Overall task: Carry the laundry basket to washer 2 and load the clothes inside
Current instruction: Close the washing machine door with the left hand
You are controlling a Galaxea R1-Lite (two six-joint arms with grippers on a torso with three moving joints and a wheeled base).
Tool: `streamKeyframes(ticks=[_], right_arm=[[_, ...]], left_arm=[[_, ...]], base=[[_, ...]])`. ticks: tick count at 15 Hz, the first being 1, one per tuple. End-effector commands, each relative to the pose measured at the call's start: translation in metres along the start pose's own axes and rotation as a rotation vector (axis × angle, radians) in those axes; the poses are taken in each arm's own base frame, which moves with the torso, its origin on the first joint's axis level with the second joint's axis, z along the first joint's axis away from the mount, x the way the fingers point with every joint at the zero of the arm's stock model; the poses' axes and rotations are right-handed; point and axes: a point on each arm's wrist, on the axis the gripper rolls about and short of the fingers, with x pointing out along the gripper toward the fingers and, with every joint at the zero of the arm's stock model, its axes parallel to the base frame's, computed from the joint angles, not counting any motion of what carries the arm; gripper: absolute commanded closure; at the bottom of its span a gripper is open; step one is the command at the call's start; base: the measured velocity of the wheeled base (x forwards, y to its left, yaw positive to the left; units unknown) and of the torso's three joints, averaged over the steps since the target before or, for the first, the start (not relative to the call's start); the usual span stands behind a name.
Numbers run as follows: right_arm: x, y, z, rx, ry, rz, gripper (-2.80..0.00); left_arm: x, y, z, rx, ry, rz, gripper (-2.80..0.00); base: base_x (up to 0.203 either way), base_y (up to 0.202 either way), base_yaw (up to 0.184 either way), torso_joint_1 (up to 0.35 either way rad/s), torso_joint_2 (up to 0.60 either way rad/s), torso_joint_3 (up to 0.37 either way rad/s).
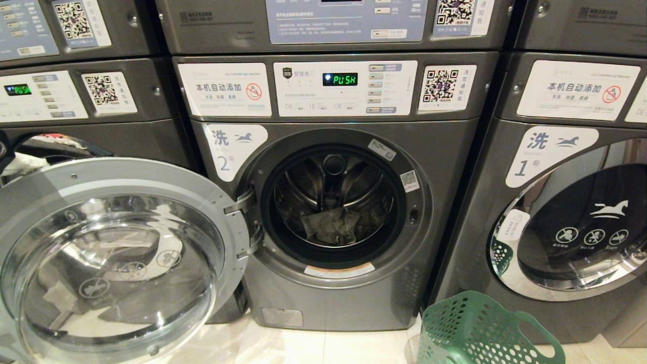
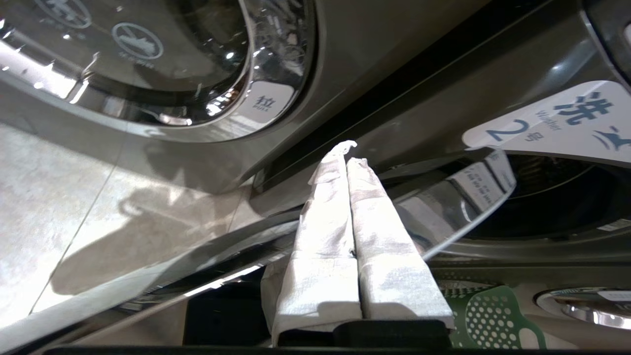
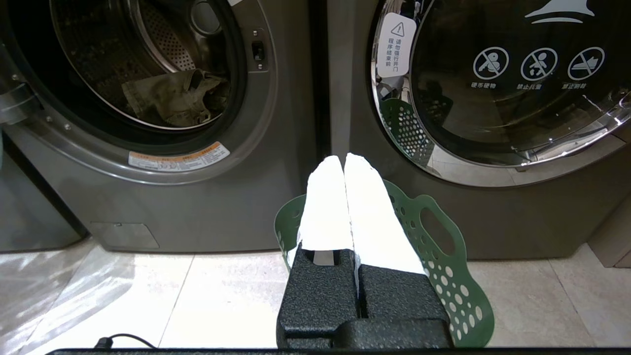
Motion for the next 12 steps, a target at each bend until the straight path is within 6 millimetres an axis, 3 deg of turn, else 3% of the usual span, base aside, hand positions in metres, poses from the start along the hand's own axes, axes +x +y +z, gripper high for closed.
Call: streamKeyframes(ticks=[1,5,12], right_arm=[[0.000,0.000,0.000,0.000,0.000,0.000,0.00],[0.000,0.000,0.000,0.000,0.002,0.000,0.00],[0.000,0.000,0.000,0.000,0.002,0.000,0.00]], left_arm=[[-0.005,-0.003,0.001,0.003,-0.006,0.009,0.00],[-0.010,-0.003,-0.006,0.055,0.043,0.149,0.00],[-0.033,-0.019,-0.017,0.045,0.131,0.164,0.00]], base=[[0.000,0.000,0.000,0.000,0.00,0.000],[0.000,0.000,0.000,0.000,0.00,0.000],[0.000,0.000,0.000,0.000,0.00,0.000]])
